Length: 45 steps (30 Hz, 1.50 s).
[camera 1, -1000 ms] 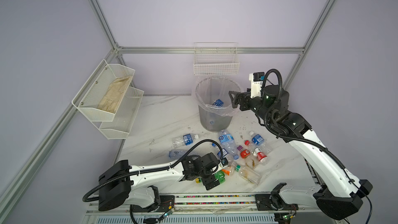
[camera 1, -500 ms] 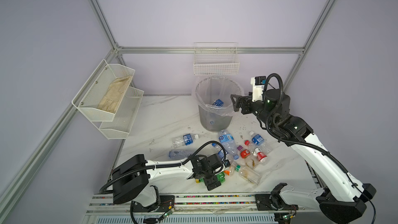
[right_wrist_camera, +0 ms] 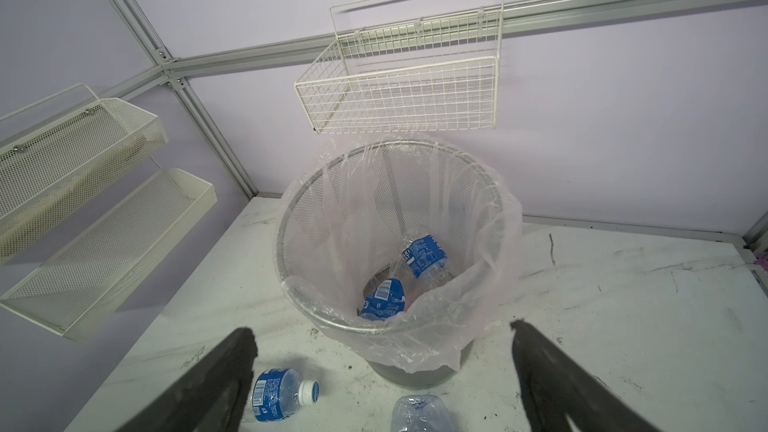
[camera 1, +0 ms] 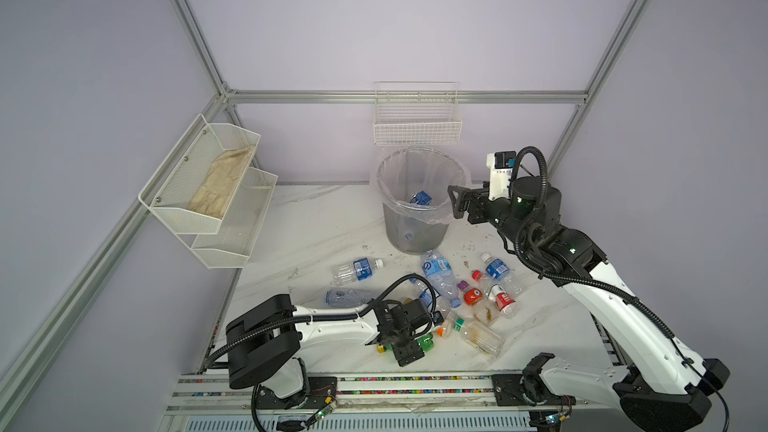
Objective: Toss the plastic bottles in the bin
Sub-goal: 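Lower the left gripper onto the green soda bottle and close on it, then lift the green soda bottle with the left gripper over the wastebasket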
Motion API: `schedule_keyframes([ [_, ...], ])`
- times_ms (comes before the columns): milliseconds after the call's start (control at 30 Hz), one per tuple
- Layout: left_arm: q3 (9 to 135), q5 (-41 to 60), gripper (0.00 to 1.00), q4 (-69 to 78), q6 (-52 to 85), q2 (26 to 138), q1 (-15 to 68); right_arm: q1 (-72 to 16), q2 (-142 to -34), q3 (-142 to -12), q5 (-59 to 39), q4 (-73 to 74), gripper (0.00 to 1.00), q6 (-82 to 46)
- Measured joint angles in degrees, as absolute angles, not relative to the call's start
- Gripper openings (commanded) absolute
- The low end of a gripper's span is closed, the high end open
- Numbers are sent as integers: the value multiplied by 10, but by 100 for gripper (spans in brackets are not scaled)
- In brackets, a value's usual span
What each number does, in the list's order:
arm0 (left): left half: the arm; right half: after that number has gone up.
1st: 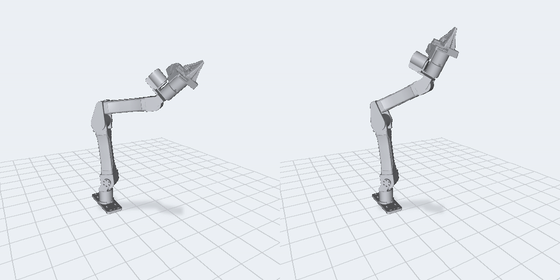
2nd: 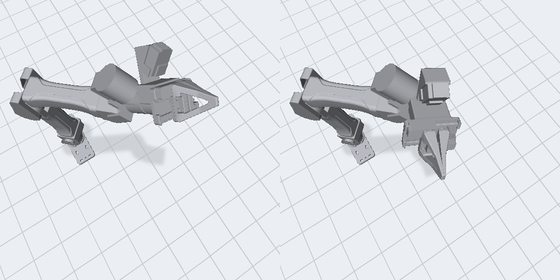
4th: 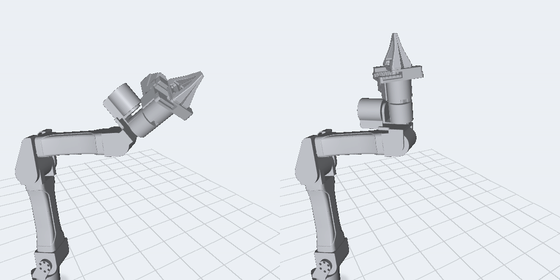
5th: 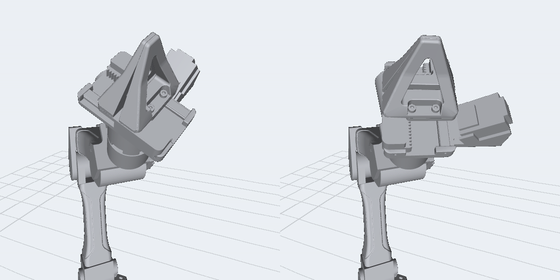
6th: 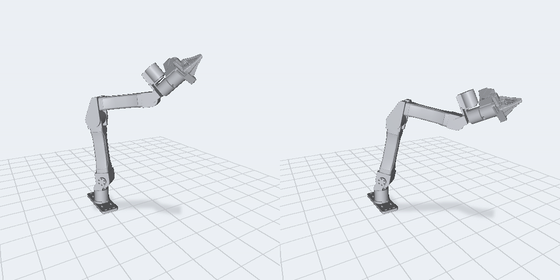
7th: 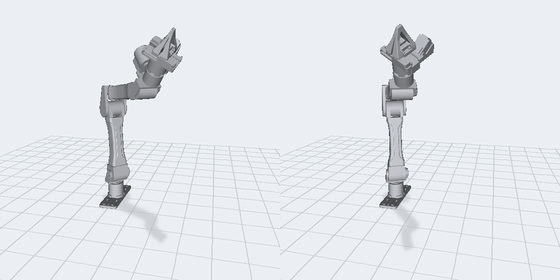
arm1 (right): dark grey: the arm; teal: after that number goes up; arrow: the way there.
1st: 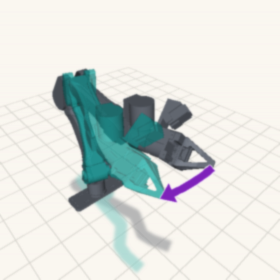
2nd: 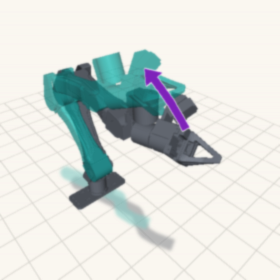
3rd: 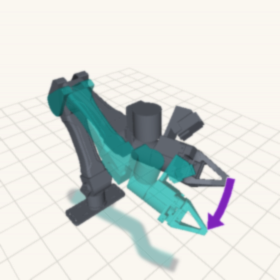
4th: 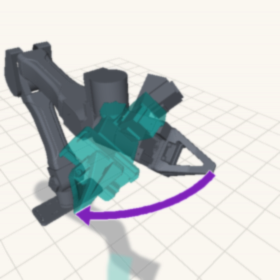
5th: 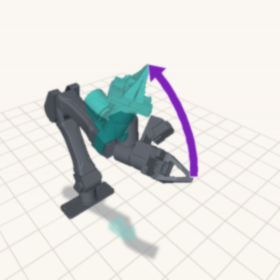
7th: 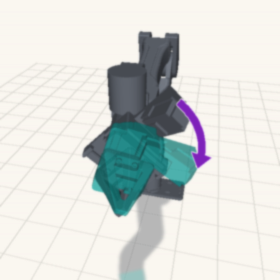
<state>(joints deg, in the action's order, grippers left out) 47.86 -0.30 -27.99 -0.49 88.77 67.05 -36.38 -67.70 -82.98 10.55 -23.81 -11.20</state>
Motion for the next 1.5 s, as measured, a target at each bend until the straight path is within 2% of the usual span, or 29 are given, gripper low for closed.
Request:
schedule_keyframes([
  [200,484,-3,51,-280,-7,888,672,-364,-674,-828,111,-238,97,-114],
  [467,484,-6,37,-292,-7,873,672,-364,-668,-823,116,-238,98,-118],
  [1100,484,-24,28,-306,-7,805,672,-364,-650,-815,119,-238,97,-126],
  [1500,484,-31,30,-309,-7,828,672,-364,-650,-811,123,-238,97,-127],
])
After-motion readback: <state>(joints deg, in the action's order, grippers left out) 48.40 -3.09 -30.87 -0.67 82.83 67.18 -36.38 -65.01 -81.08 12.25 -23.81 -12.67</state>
